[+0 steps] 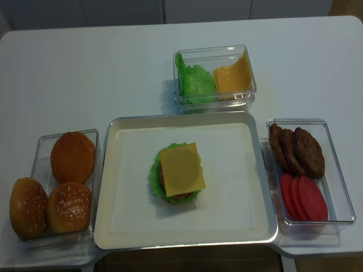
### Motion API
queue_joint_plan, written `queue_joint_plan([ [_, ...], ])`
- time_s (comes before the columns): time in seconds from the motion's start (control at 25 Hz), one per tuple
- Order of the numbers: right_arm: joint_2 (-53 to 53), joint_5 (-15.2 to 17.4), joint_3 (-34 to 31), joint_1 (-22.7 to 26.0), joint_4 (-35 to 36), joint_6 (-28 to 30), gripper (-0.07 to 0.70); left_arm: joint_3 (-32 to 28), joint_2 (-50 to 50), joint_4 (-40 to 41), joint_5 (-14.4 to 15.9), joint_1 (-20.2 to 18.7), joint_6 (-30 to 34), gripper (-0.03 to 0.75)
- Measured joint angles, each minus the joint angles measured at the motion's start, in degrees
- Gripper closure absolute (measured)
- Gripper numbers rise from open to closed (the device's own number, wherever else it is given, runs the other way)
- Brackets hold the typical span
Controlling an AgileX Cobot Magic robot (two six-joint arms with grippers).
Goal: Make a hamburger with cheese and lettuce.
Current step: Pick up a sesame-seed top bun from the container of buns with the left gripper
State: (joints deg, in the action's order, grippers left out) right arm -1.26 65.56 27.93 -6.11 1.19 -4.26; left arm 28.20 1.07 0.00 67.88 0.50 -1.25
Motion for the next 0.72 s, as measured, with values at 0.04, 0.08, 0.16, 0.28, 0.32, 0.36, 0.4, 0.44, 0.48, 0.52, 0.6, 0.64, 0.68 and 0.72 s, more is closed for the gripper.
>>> queue_joint_plan([
  [0.04,0.0,0.0,0.0,0.0,0.0,0.0,0.365,0.0,0.0,0.0,0.0,0.0,0.0,0.356],
  [0.08,0.0,0.0,0.0,0.0,0.0,0.0,0.365,0.0,0.0,0.0,0.0,0.0,0.0,0.356],
  [0.16,0.0,0.0,0.0,0.0,0.0,0.0,0.365,0.0,0.0,0.0,0.0,0.0,0.0,0.356],
  [0.28,0.0,0.0,0.0,0.0,0.0,0.0,0.365,0.0,0.0,0.0,0.0,0.0,0.0,0.356],
  [0.32,0.0,0.0,0.0,0.0,0.0,0.0,0.365,0.0,0.0,0.0,0.0,0.0,0.0,0.356],
  [0.36,0.0,0.0,0.0,0.0,0.0,0.0,0.365,0.0,0.0,0.0,0.0,0.0,0.0,0.356],
  [0.4,0.0,0.0,0.0,0.0,0.0,0.0,0.365,0.0,0.0,0.0,0.0,0.0,0.0,0.356],
  [0.44,0.0,0.0,0.0,0.0,0.0,0.0,0.365,0.0,0.0,0.0,0.0,0.0,0.0,0.356],
  [0.48,0.0,0.0,0.0,0.0,0.0,0.0,0.365,0.0,0.0,0.0,0.0,0.0,0.0,0.356],
  [0.52,0.0,0.0,0.0,0.0,0.0,0.0,0.365,0.0,0.0,0.0,0.0,0.0,0.0,0.356],
  [0.6,0.0,0.0,0.0,0.0,0.0,0.1,0.365,0.0,0.0,0.0,0.0,0.0,0.0,0.356],
  [0.64,0.0,0.0,0.0,0.0,0.0,0.1,0.365,0.0,0.0,0.0,0.0,0.0,0.0,0.356],
  [0.68,0.0,0.0,0.0,0.0,0.0,0.1,0.365,0.0,0.0,0.0,0.0,0.0,0.0,0.356],
  [0.72,0.0,0.0,0.0,0.0,0.0,0.1,0.365,0.0,0.0,0.0,0.0,0.0,0.0,0.356],
])
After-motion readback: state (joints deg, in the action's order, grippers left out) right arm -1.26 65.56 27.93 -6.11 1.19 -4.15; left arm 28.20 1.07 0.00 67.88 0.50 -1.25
